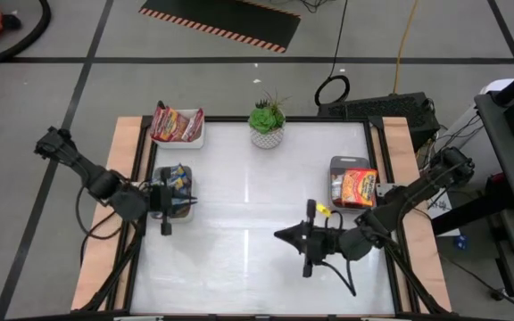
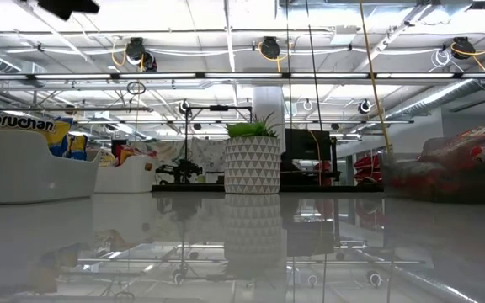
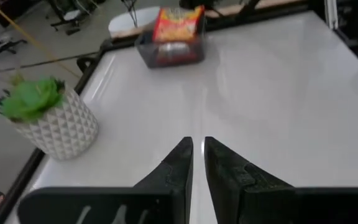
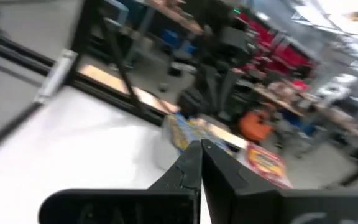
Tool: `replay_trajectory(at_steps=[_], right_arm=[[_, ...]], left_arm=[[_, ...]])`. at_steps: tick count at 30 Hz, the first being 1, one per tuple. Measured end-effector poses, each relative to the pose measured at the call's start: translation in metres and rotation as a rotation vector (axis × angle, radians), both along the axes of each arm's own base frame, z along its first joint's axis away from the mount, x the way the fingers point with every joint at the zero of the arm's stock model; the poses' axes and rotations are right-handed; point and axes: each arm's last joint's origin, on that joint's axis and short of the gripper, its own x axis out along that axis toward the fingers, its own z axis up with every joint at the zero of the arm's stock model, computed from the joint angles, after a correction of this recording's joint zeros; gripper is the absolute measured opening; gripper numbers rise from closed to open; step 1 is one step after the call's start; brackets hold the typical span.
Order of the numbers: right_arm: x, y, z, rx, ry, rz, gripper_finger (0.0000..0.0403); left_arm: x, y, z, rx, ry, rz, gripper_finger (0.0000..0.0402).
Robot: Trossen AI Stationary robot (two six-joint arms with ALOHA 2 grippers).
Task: Sort Maruchan noodles
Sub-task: Return to Home Position
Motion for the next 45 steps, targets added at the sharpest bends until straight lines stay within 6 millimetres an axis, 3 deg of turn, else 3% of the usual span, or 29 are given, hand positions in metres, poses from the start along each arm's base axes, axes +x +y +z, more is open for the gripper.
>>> replay_trajectory(at_steps=[4,9,18,28,38,45], right_arm=[[0.007,-0.007,-0.001,0.056,0.022,0.125,0.0001],[0.015,-0.020,-0.013,0.077,0.057,0.219,0.0001],[0.019,-0.060,-0.049,0.079,0.118,0.181,0.0000],[-0.018,-0.096,-0.063,0.173,0.012,0.210,0.0000],[-0.056,-0.110,-0.086,0.196,-0.067,0.201,0.0000],[-0.071,-0.121,-0.101,0.235,-0.073,0.168,0.0000]], left_arm=[[-0.005,0.001,-0.015,-0.026,0.022,0.011,0.0046],[-0.010,0.005,-0.016,-0.053,0.002,0.016,0.0046],[-0.023,0.005,-0.017,-0.088,-0.049,-0.042,0.0046],[-0.034,0.009,-0.055,-0.097,-0.112,-0.100,0.0046],[-0.050,0.021,-0.065,-0.162,-0.171,-0.152,0.0046],[-0.057,0.027,-0.068,-0.166,-0.203,-0.182,0.0046]])
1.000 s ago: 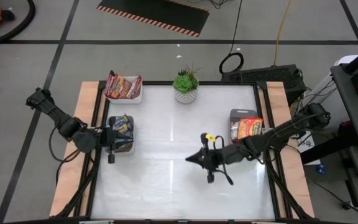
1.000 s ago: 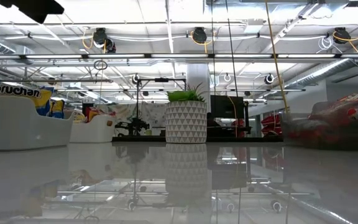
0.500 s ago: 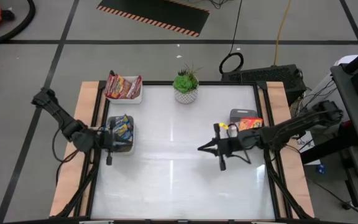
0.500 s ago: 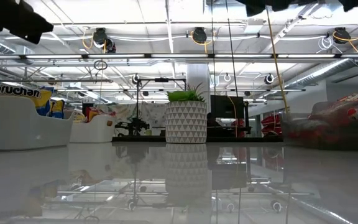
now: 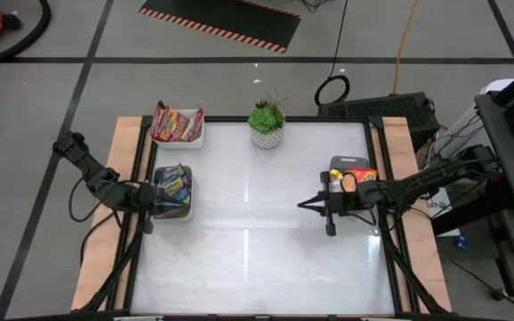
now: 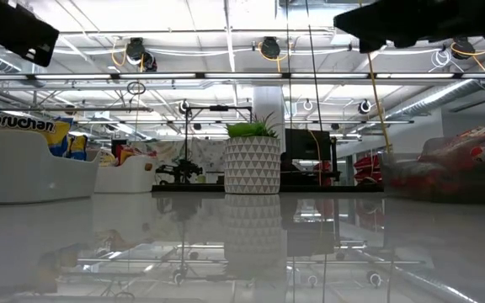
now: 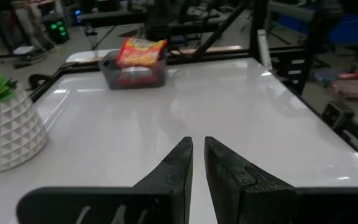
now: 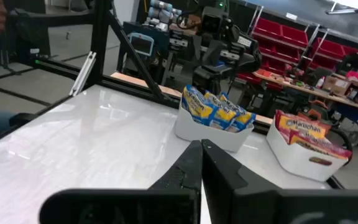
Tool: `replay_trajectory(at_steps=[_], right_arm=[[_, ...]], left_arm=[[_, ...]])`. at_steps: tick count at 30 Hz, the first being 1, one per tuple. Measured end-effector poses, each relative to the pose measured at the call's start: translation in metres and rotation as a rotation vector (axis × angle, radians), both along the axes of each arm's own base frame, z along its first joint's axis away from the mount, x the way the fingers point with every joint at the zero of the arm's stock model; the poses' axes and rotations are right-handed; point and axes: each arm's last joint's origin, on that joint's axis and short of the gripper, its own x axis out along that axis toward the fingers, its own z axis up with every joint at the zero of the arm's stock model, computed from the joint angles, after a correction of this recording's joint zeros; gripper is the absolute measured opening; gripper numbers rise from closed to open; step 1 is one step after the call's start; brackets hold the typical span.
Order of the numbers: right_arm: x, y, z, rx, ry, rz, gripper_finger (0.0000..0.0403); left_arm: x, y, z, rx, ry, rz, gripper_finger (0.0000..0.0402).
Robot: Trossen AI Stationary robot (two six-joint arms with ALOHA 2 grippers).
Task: Sort Maruchan noodles
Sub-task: Return to Home Position
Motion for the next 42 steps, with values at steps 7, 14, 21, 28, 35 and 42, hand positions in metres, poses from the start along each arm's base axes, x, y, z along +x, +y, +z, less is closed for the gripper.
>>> replay_trajectory(at_steps=[7,14,21,28,35,42], right_arm=[[-0.013,-0.008,-0.014,0.042,0.017,-0.026,0.0000],[-0.026,-0.014,-0.023,0.073,-0.042,-0.042,0.0000],[-0.033,-0.019,-0.032,0.091,-0.047,-0.064,0.0000],[-0.033,-0.023,-0.035,0.088,-0.036,-0.090,0.0000],[-0.033,-0.026,-0.039,0.093,0.006,-0.069,0.0000],[-0.034,-0.028,-0.039,0.120,0.025,-0.011,0.0000]], left_arm=[[-0.003,0.001,0.002,-0.012,-0.021,-0.057,0.0046],[0.002,-0.004,-0.009,-0.009,-0.075,-0.075,0.0046],[0.007,-0.008,-0.035,0.014,-0.107,-0.090,0.0046],[0.009,-0.009,-0.039,0.005,-0.111,-0.105,0.0046],[0.010,-0.008,-0.040,-0.002,-0.103,-0.132,0.0046],[0.010,-0.007,-0.043,0.012,-0.073,-0.131,0.0046]])
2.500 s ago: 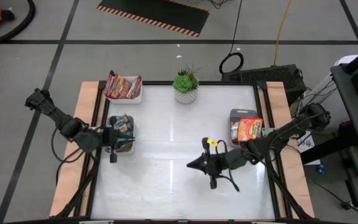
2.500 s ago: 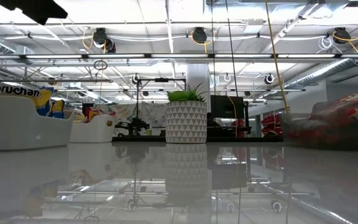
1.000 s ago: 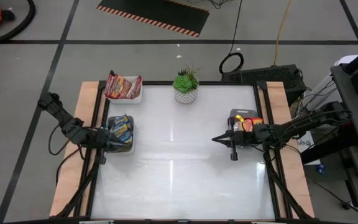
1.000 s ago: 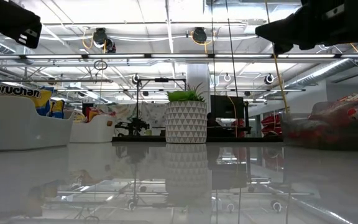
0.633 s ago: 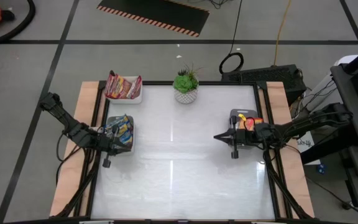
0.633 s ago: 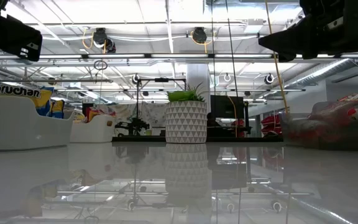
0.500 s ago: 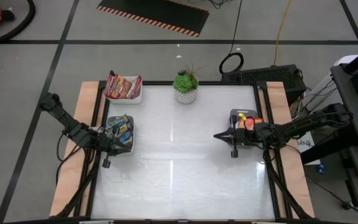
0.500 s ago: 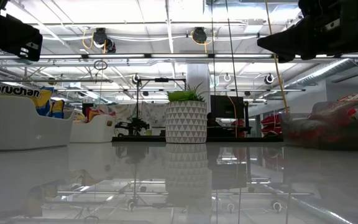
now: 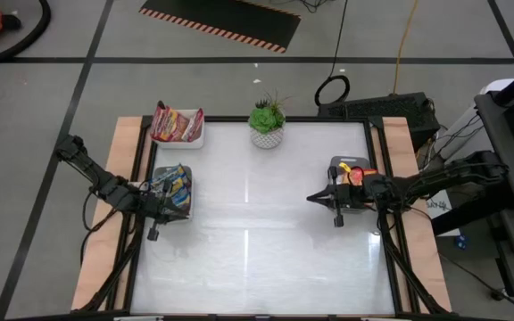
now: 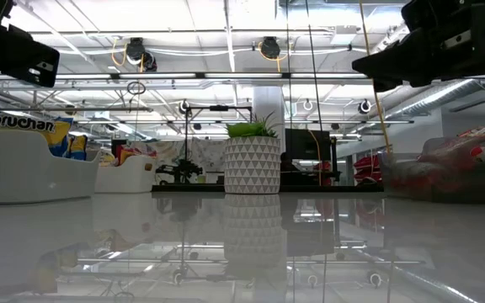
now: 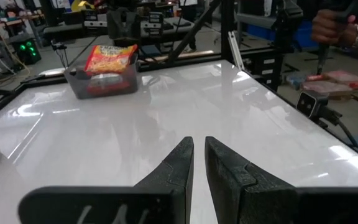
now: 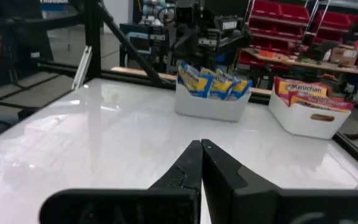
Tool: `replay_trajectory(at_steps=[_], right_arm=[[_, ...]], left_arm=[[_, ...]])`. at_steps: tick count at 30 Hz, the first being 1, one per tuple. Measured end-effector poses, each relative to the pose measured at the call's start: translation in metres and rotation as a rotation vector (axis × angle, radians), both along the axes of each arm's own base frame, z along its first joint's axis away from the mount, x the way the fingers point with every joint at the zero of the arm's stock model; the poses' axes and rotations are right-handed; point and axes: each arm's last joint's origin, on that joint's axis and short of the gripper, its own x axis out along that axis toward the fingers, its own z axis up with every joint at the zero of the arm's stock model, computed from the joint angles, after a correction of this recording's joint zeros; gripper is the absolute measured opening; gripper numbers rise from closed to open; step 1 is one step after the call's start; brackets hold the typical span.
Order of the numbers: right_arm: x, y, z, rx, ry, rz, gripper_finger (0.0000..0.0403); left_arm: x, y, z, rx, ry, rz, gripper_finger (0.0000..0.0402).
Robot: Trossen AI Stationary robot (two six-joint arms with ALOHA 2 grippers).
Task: Sort Maruchan noodles
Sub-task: Return to Home Position
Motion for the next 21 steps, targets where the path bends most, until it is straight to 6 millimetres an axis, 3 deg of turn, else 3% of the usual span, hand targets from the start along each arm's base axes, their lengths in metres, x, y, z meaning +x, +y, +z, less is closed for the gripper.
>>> replay_trajectory(at_steps=[6,12,16,21], right_arm=[[-0.001,-0.002,-0.003,0.008,0.024,-0.011,0.0000],[-0.013,-0.007,-0.021,0.034,-0.007,-0.038,0.0000],[-0.015,-0.010,-0.013,0.064,-0.130,-0.059,0.0000],[-0.016,-0.013,-0.019,0.060,-0.057,-0.080,0.0000]], left_arm=[[0.000,0.000,-0.001,0.001,0.006,0.001,0.0046],[0.000,0.000,0.000,0.003,0.004,0.003,0.0046],[0.000,0.000,0.000,0.009,-0.006,0.003,0.0046],[0.002,0.002,0.001,0.009,-0.016,0.025,0.0046]])
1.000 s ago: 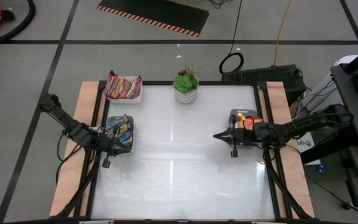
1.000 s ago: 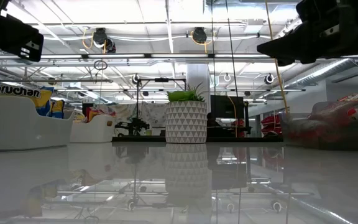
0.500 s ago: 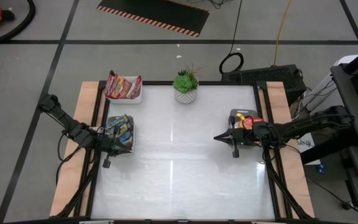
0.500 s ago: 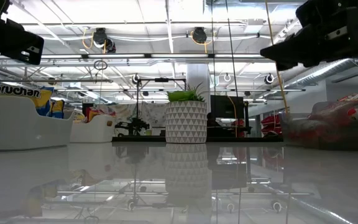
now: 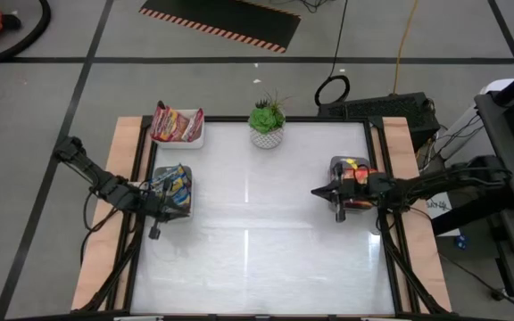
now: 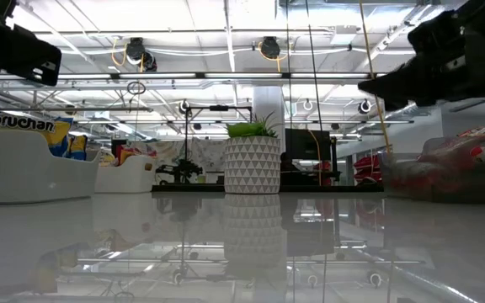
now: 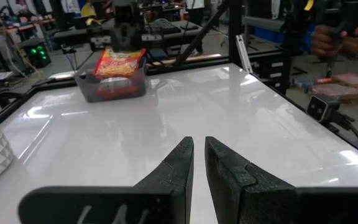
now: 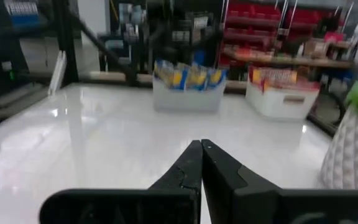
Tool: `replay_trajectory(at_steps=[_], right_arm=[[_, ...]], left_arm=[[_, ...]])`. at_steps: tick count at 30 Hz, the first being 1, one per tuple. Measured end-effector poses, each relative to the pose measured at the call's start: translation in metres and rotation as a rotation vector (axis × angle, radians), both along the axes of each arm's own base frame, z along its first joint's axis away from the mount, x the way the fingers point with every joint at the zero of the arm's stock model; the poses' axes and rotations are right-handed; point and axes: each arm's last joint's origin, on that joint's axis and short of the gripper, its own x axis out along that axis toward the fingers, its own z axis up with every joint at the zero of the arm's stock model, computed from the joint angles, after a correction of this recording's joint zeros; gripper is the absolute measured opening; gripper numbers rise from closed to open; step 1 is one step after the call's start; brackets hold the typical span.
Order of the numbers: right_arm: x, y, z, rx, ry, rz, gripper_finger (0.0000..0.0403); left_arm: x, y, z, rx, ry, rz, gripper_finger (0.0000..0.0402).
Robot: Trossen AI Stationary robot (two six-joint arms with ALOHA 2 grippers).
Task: Sort Maruchan noodles
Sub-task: Return to Home Position
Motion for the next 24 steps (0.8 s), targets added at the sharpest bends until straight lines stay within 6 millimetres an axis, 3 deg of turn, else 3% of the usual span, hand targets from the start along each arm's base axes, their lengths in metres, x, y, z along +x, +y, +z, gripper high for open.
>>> replay_trajectory(at_steps=[24], right_arm=[[-0.022,-0.004,0.001,0.051,0.067,-0.022,0.0000]], left_arm=[[0.001,0.004,-0.004,0.034,0.035,0.032,0.0046]])
